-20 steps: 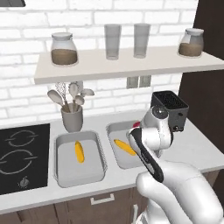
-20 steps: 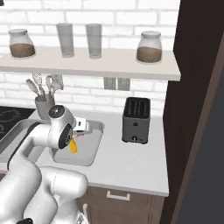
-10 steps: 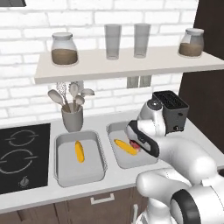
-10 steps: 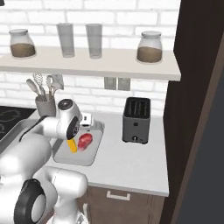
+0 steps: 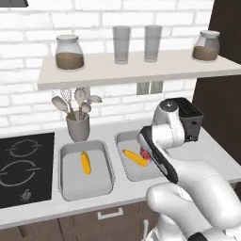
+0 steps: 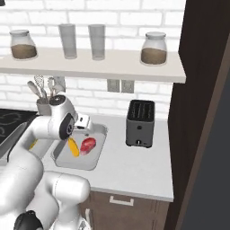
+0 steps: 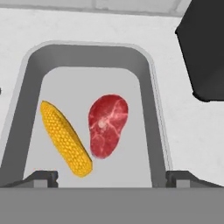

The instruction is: Place one corn and one steak in each tupperware on the nearby counter, to pack two identical lunches.

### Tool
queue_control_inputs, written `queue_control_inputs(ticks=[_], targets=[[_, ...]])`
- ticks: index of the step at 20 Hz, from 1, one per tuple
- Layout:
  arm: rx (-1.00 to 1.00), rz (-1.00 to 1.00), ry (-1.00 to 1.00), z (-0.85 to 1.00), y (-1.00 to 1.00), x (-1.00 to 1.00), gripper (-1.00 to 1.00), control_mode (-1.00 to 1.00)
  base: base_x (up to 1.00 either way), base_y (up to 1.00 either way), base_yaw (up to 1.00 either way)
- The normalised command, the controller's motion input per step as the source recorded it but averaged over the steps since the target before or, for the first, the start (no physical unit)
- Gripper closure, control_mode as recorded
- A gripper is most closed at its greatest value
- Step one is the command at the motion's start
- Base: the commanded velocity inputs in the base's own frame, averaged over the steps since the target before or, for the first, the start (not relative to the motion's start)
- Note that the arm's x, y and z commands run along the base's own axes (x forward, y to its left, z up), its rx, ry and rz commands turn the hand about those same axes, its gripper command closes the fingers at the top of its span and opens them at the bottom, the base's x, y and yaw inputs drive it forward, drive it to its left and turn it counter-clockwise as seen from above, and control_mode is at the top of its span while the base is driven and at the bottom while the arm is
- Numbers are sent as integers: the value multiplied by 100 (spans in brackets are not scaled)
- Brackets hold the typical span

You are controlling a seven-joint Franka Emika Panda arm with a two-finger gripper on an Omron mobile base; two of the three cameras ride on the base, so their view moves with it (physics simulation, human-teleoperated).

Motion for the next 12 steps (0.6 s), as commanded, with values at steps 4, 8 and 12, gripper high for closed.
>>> queue_control_inputs(ticks=[4, 8, 12], targets=[[0, -16, 0, 10, -1, -100, -100, -100, 0, 0, 0], [0, -9, -2, 0, -3, -100, -100, -100, 0, 0, 0], [0, 0, 0, -1, 0, -25, -100, 100, -75, -2, 0]])
